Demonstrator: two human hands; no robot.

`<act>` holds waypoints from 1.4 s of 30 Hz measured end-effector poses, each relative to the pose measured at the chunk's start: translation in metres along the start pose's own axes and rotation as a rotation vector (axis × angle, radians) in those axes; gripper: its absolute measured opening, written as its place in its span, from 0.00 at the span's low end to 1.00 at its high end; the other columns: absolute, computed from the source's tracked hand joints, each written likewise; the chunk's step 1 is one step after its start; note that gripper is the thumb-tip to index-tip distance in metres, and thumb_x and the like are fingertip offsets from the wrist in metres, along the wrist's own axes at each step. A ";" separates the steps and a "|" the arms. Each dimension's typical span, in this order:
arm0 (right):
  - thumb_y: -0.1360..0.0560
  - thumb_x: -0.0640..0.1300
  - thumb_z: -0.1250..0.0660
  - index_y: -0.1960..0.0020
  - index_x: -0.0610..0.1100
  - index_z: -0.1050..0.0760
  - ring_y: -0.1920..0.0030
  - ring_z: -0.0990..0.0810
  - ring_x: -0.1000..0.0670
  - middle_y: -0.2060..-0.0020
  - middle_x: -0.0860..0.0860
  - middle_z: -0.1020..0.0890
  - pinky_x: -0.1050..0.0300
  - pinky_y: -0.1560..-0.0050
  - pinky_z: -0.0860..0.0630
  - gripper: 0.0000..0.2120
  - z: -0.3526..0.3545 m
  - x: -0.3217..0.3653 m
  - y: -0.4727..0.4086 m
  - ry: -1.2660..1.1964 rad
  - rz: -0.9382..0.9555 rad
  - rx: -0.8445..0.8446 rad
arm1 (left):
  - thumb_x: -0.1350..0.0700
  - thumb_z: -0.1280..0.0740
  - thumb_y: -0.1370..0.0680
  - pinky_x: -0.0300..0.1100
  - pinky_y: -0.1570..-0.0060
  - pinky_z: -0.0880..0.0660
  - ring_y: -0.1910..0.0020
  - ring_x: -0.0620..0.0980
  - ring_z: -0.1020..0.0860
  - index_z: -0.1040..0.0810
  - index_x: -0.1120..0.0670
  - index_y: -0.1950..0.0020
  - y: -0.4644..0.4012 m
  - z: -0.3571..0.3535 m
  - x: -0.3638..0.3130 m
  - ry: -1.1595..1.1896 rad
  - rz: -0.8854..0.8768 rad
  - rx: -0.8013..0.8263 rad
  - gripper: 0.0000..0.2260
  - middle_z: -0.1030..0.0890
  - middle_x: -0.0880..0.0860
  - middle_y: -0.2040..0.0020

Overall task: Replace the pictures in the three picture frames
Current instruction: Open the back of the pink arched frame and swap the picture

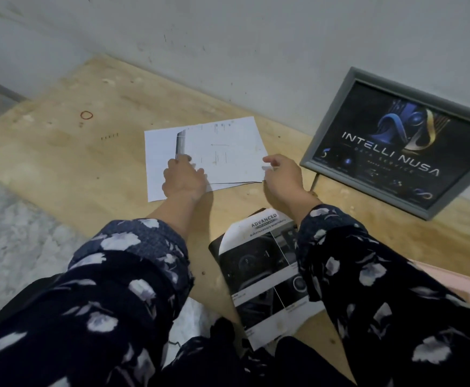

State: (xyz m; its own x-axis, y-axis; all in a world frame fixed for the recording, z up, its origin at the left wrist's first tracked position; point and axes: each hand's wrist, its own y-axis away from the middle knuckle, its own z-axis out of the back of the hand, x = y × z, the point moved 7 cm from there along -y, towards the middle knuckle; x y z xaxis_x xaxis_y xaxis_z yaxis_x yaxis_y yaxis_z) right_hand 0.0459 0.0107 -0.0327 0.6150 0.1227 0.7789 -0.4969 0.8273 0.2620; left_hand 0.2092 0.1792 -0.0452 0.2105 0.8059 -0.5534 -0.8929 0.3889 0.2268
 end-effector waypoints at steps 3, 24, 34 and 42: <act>0.22 0.35 0.43 0.38 0.48 0.25 0.45 0.25 0.49 0.35 0.50 0.27 0.56 0.49 0.26 0.18 0.011 -0.011 0.025 0.046 0.028 -0.005 | 0.52 0.39 0.20 0.49 0.43 0.30 0.37 0.56 0.29 0.27 0.52 0.35 0.026 -0.017 -0.016 -0.034 -0.099 0.061 0.14 0.27 0.54 0.37; 0.28 0.60 0.33 0.34 0.49 0.34 0.38 0.33 0.44 0.39 0.48 0.27 0.48 0.42 0.38 0.28 0.066 -0.137 0.178 0.695 0.054 -0.091 | 0.40 0.26 0.31 0.56 0.39 0.36 0.33 0.58 0.36 0.35 0.53 0.30 0.154 -0.078 -0.023 -0.437 -0.236 0.170 0.36 0.35 0.56 0.32; 0.30 0.50 0.28 0.50 0.50 0.33 0.46 0.32 0.46 0.50 0.51 0.27 0.50 0.52 0.41 0.15 0.065 -0.120 0.169 0.671 0.062 -0.063 | 0.39 0.27 0.31 0.55 0.39 0.36 0.34 0.57 0.36 0.34 0.53 0.31 0.154 -0.079 -0.020 -0.461 -0.204 0.161 0.35 0.35 0.56 0.33; 0.30 0.34 0.33 0.62 0.49 0.34 0.62 0.28 0.46 0.63 0.51 0.24 0.55 0.64 0.35 0.14 0.057 -0.126 0.170 0.268 0.089 0.041 | 0.44 0.24 0.31 0.65 0.29 0.51 0.27 0.56 0.43 0.38 0.50 0.28 0.150 -0.082 -0.032 -0.396 -0.279 0.216 0.37 0.40 0.51 0.28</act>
State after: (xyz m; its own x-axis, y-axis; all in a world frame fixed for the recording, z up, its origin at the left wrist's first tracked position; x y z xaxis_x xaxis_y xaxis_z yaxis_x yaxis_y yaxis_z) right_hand -0.1514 0.1045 -0.0536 0.7049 0.3388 0.6231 -0.5772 0.7846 0.2263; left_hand 0.0364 0.1753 -0.0589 0.5999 0.7492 -0.2807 -0.6877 0.6622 0.2975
